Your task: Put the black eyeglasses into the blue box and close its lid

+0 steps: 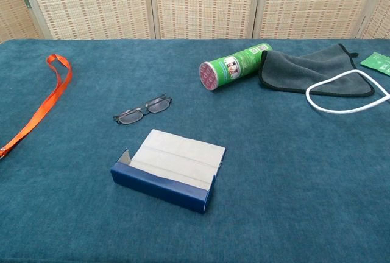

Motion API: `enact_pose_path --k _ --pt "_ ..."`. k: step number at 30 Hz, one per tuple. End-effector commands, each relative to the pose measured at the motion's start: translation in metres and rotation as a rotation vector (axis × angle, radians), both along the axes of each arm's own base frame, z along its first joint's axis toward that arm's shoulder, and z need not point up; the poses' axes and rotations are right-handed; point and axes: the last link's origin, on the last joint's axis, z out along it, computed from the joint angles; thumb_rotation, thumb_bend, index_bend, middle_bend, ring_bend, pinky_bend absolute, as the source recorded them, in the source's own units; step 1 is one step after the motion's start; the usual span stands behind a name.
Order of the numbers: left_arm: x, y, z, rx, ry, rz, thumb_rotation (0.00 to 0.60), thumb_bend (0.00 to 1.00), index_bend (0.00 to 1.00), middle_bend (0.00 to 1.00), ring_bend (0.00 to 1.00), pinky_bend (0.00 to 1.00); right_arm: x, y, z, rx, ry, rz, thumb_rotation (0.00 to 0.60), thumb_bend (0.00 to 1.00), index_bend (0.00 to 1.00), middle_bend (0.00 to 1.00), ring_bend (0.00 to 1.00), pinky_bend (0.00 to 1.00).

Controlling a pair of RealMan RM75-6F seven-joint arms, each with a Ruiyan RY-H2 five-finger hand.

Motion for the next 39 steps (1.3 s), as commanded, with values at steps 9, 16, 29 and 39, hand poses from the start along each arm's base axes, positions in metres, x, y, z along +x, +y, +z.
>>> enact_pose_path --k 9,16,29,39 --pt "0.062 0.078 -0.067 -0.213 -0.027 -0.078 0.6 0.32 0.45 0.83 0.85 1.0 -0.001 0.003 0.002 -0.004 0.006 -0.01 0.6 0.26 0.29 0.36 0.35 0.38" --pt "0.085 0.108 -0.108 -0.317 0.017 -0.029 0.6 0.32 0.44 0.91 0.91 1.0 -0.001 0.005 0.003 -0.004 0.008 -0.014 0.6 0.26 0.29 0.36 0.35 0.38" --pt "0.112 0.136 -0.153 -0.374 0.133 0.098 0.6 0.32 0.41 0.93 0.95 1.0 -0.006 0.006 0.005 -0.007 0.007 -0.035 0.6 0.26 0.29 0.37 0.36 0.38" --pt "0.128 0.137 -0.162 -0.423 0.206 0.112 0.6 0.32 0.39 0.93 0.95 1.0 -0.011 0.008 0.009 -0.014 0.003 -0.046 0.6 0.26 0.29 0.37 0.36 0.38"
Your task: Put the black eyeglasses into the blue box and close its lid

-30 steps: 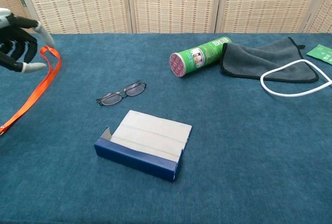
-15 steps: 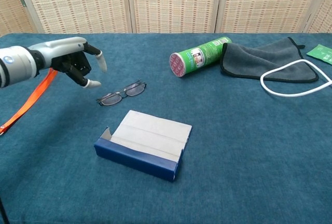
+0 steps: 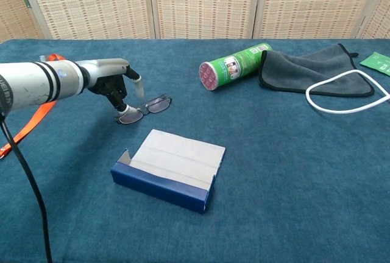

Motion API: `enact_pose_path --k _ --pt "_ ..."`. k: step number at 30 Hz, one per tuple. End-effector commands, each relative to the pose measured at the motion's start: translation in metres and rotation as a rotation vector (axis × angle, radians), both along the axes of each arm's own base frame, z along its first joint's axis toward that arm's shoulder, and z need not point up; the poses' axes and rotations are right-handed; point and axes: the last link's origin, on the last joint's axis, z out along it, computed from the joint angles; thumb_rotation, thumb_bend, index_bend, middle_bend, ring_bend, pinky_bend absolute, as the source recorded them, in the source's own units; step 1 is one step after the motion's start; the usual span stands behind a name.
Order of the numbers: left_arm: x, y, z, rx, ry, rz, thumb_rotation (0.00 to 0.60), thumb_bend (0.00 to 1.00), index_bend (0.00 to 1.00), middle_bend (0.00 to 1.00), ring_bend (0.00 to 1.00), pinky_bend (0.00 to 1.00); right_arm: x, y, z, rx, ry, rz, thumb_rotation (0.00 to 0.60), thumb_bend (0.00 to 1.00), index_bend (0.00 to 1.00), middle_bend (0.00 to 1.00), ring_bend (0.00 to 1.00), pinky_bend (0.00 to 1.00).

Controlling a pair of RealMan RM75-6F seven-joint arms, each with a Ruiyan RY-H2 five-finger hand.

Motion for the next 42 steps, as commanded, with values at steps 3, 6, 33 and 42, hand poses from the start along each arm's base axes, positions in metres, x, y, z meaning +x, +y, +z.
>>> enact_pose_path --k 3,6,33,42 --pt "0.006 0.001 -0.007 -0.028 0.063 -0.005 0.6 0.32 0.39 0.93 0.95 1.0 -0.001 0.001 0.0 0.0 -0.004 -0.002 0.6 0.26 0.29 0.37 0.36 0.38" --pt "0.009 0.001 -0.007 -0.05 0.091 -0.001 0.6 0.32 0.39 0.93 0.95 1.0 -0.003 0.002 0.001 -0.002 -0.005 -0.007 0.6 0.26 0.29 0.37 0.37 0.38" --pt "0.029 -0.018 -0.016 -0.074 0.137 -0.11 0.6 0.32 0.44 0.93 0.95 1.0 -0.012 0.008 0.003 -0.012 -0.016 -0.027 0.6 0.26 0.29 0.38 0.37 0.38" --pt "0.033 -0.02 -0.033 -0.066 0.102 -0.105 0.6 0.35 0.5 0.93 0.95 1.0 -0.013 0.008 0.004 -0.014 -0.015 -0.028 0.6 0.26 0.29 0.38 0.38 0.38"
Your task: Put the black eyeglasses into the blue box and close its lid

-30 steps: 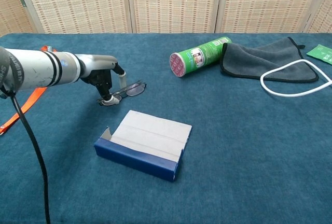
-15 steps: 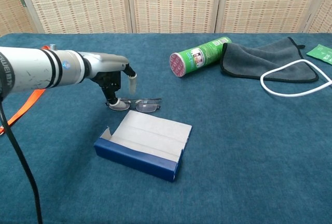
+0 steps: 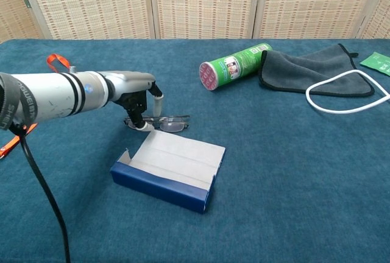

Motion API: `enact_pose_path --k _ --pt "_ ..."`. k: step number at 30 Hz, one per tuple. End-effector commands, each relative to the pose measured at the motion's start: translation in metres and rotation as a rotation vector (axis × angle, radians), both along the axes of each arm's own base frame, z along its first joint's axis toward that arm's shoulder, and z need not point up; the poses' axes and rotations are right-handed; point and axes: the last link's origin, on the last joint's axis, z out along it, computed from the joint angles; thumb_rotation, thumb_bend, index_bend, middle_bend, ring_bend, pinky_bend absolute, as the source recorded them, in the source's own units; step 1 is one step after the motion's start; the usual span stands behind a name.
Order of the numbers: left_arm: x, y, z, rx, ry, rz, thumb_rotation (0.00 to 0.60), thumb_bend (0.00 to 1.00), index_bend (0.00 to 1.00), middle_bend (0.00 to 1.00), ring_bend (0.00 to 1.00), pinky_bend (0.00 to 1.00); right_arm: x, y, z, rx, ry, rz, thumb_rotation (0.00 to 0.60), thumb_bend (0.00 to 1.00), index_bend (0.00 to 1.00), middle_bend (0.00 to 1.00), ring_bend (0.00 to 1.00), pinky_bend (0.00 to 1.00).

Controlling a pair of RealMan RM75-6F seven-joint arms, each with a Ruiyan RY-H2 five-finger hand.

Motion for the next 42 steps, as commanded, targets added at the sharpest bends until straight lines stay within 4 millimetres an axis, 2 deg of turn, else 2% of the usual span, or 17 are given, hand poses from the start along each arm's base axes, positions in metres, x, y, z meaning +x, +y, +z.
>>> enact_pose_path --k 1,10,19,26,34,42 --pt "0.001 0.001 -0.006 0.007 -0.005 0.006 0.6 0.37 0.5 0.93 0.95 1.0 -0.001 0.001 0.0 -0.001 0.001 -0.003 0.6 0.26 0.29 0.38 0.38 0.38" --pt "-0.004 0.005 -0.014 0.032 -0.011 0.024 0.6 0.47 0.56 0.94 0.96 1.0 -0.003 0.002 0.001 -0.003 -0.001 -0.011 0.6 0.26 0.29 0.39 0.38 0.38" --pt "-0.005 0.003 -0.015 0.037 -0.011 -0.002 0.6 0.47 0.6 0.94 0.96 1.0 -0.004 0.002 0.001 -0.001 -0.001 -0.014 0.6 0.26 0.29 0.39 0.38 0.38" --pt "-0.003 -0.003 -0.004 0.045 -0.04 -0.049 0.6 0.47 0.61 0.94 0.96 1.0 -0.005 0.001 0.001 -0.002 -0.001 -0.017 0.6 0.26 0.29 0.39 0.38 0.38" --pt "0.001 -0.023 0.015 0.025 -0.074 -0.153 0.6 0.47 0.62 0.94 0.96 1.0 -0.004 0.0 0.0 0.003 -0.002 -0.012 0.6 0.26 0.29 0.39 0.38 0.38" --pt "0.003 -0.053 0.015 -0.03 -0.073 -0.243 0.6 0.47 0.62 0.94 0.96 1.0 -0.002 0.0 -0.001 0.006 -0.002 -0.007 0.6 0.26 0.29 0.39 0.38 0.38"
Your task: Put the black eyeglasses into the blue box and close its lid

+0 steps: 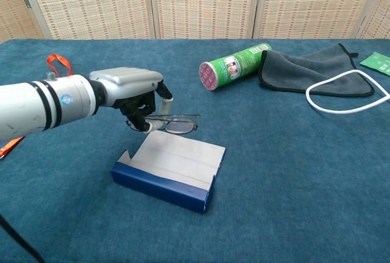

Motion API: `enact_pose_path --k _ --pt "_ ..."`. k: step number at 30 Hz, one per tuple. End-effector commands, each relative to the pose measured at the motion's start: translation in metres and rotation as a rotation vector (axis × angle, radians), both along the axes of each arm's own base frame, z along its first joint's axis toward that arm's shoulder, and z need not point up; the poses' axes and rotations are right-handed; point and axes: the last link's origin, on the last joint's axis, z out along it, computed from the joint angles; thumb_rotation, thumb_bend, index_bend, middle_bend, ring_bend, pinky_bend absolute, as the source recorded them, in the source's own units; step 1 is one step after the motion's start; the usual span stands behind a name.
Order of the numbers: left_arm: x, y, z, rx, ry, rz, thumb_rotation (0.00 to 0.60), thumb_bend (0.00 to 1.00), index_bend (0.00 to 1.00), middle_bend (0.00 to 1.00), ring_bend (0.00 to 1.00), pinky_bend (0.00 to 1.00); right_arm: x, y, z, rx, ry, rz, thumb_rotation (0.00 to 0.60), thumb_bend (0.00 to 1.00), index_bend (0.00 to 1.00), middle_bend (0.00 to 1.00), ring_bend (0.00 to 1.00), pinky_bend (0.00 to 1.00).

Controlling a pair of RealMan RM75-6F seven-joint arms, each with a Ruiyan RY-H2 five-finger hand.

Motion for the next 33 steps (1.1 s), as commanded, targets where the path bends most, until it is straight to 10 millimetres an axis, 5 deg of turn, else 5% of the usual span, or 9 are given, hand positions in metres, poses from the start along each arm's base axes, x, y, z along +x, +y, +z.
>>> enact_pose_path --k 1,17,20,25,33 --pt "-0.004 -0.011 -0.001 -0.015 0.008 -0.017 0.6 0.47 0.62 0.94 0.96 1.0 0.0 0.0 0.0 -0.001 0.0 0.001 0.6 0.26 0.29 0.39 0.38 0.38" --pt "-0.006 -0.043 -0.016 -0.06 0.061 -0.096 0.6 0.47 0.62 0.94 0.96 1.0 0.001 0.003 0.001 -0.005 -0.001 0.002 0.6 0.26 0.29 0.39 0.38 0.38" --pt "-0.007 -0.045 -0.018 -0.075 0.089 -0.104 0.6 0.47 0.55 0.94 0.96 1.0 0.001 0.003 0.001 -0.006 -0.001 0.001 0.6 0.26 0.29 0.39 0.39 0.38" --pt "0.0 -0.046 -0.016 -0.095 0.108 -0.101 0.6 0.47 0.3 0.94 0.95 1.0 0.001 0.002 0.001 -0.007 0.0 -0.001 0.6 0.26 0.29 0.39 0.4 0.38" --pt "0.014 -0.044 -0.001 -0.102 0.11 -0.101 0.6 0.47 0.25 0.94 0.95 1.0 -0.001 0.002 0.002 -0.009 -0.001 -0.003 0.6 0.26 0.29 0.39 0.4 0.38"
